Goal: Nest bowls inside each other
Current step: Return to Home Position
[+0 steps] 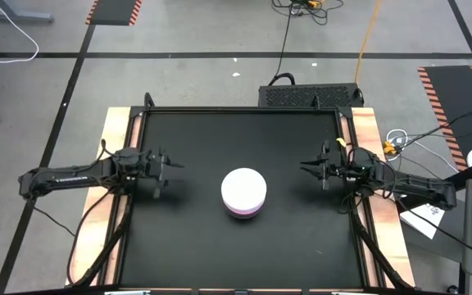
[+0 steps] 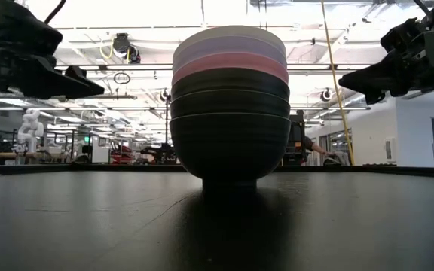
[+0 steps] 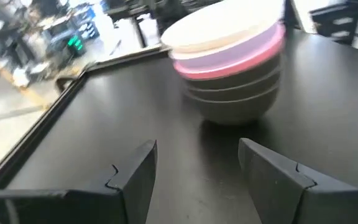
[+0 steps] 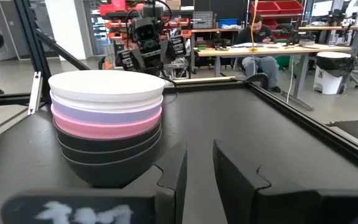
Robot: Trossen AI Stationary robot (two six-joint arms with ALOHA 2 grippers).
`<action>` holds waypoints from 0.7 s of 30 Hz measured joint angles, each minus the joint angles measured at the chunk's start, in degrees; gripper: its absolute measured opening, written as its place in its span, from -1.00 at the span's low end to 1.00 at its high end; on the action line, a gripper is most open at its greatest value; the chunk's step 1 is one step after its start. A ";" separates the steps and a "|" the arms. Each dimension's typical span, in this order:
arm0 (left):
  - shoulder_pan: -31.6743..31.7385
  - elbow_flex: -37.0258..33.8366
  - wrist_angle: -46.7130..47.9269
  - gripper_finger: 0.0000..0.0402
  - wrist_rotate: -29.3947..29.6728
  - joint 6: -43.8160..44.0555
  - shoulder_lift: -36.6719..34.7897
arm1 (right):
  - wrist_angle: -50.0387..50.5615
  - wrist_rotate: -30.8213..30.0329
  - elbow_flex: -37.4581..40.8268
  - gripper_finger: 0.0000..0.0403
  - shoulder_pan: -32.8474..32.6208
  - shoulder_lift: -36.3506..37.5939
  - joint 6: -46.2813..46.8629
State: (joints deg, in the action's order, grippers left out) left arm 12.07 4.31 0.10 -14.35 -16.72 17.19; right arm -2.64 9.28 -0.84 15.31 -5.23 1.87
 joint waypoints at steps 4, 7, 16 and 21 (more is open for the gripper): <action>2.97 1.93 3.58 0.14 0.99 3.94 -0.04 | -0.02 0.02 0.00 -0.66 0.00 0.00 0.38; 5.00 1.66 4.92 0.14 0.90 4.53 -0.32 | 0.05 0.02 0.00 -0.66 0.00 0.00 0.45; 7.64 0.76 0.00 0.14 -10.66 4.50 -2.88 | -0.04 2.50 0.00 -0.66 -0.02 -0.01 0.72; 7.64 -2.65 -8.49 0.14 -18.94 3.63 -4.54 | -0.39 4.79 0.00 -0.66 -0.04 0.00 1.19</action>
State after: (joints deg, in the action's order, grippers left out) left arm 19.70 1.66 -8.39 -33.29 -13.09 12.65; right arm -3.03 14.07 -0.84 15.27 -5.24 3.05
